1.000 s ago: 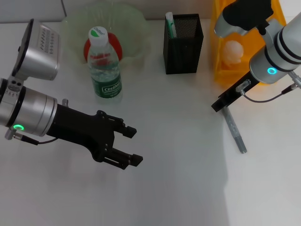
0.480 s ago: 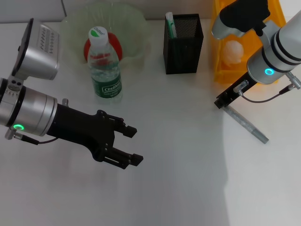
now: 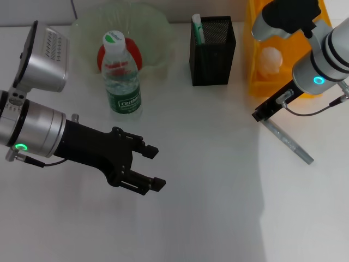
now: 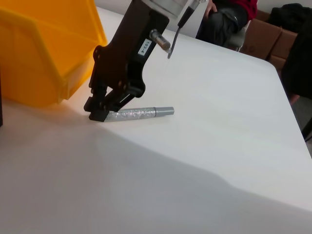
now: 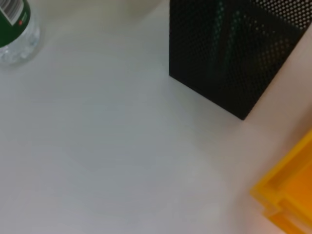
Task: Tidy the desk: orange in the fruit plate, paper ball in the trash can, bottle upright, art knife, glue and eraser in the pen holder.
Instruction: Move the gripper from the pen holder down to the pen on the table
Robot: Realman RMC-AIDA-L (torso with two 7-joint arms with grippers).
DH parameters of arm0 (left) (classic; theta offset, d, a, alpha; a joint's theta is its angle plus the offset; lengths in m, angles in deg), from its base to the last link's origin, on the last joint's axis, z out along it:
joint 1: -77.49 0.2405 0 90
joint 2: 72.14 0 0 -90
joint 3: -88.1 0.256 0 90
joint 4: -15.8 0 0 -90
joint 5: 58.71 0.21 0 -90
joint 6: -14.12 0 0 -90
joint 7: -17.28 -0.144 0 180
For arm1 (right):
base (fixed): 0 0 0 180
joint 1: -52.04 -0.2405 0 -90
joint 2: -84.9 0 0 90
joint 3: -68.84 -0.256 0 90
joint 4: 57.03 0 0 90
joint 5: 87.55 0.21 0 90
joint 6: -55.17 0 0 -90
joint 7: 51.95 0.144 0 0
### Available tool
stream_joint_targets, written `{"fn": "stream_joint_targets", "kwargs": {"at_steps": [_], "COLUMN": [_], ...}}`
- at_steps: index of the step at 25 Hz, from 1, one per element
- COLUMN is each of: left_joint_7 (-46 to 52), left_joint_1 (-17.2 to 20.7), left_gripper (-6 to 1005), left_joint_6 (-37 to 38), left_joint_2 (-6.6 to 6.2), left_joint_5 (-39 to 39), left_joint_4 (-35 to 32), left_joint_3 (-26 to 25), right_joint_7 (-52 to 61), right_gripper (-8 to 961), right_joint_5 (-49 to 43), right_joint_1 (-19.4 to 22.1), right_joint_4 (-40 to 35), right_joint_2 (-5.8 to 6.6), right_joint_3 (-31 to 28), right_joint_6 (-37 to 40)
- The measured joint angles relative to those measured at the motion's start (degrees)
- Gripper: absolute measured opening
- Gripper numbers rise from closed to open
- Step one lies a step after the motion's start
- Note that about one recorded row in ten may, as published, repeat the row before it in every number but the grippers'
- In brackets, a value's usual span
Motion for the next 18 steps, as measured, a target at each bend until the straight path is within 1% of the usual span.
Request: {"fn": "stream_joint_targets", "kwargs": {"at_steps": [3, 4, 5, 8, 9, 10, 13, 16, 18], "left_joint_7": [-0.01, -0.01, -0.01, -0.01, -0.01, -0.01, 0.0, -0.23, -0.3], "left_joint_1": [0.08, 0.1, 0.12, 0.12, 0.07, 0.07, 0.02, 0.03, 0.03], "left_gripper": [782, 782, 782, 782, 782, 782, 782, 782, 782], "left_joint_6": [0.01, 0.04, 0.08, 0.28, 0.34, 0.36, 0.46, 0.37, 0.3], "left_joint_2": [0.0, 0.0, 0.0, 0.0, 0.0, 0.0, 0.0, 0.0, 0.0], "left_joint_5": [0.0, 0.0, 0.01, 0.01, 0.0, 0.01, 0.0, -0.23, -0.49], "left_joint_4": [0.0, 0.0, 0.0, 0.0, 0.0, 0.0, -0.01, -0.28, -0.48], "left_joint_3": [-0.04, -0.05, -0.07, -0.11, -0.11, -0.11, -0.11, -0.19, -0.21], "right_joint_7": [-0.11, -0.36, -0.36, -0.52, -0.54, -0.54, -1.17, -2.92, -3.93], "right_gripper": [138, 137, 137, 136, 135, 135, 134, 72, 31], "right_joint_5": [1.69, 3.62, 3.62, 5.02, 6.28, 6.28, 11.5, 19.63, 22.49], "right_joint_1": [1.63, 2.89, 2.89, 4.89, 6.62, 6.62, 10.08, 13.6, 14.34], "right_joint_4": [-3.95, -6.83, -6.83, -11.57, -15.43, -15.43, -23.38, -30.44, -32.23], "right_joint_2": [0.04, 0.21, 0.21, 0.29, 0.27, 0.27, 0.33, 0.39, 0.7], "right_joint_3": [0.03, 0.05, 0.05, -0.14, -0.42, -0.42, -1.08, -4.51, -7.1], "right_joint_6": [1.91, 3.66, 3.66, 5.88, 7.3, 7.3, 9.23, 9.52, 9.95]}}
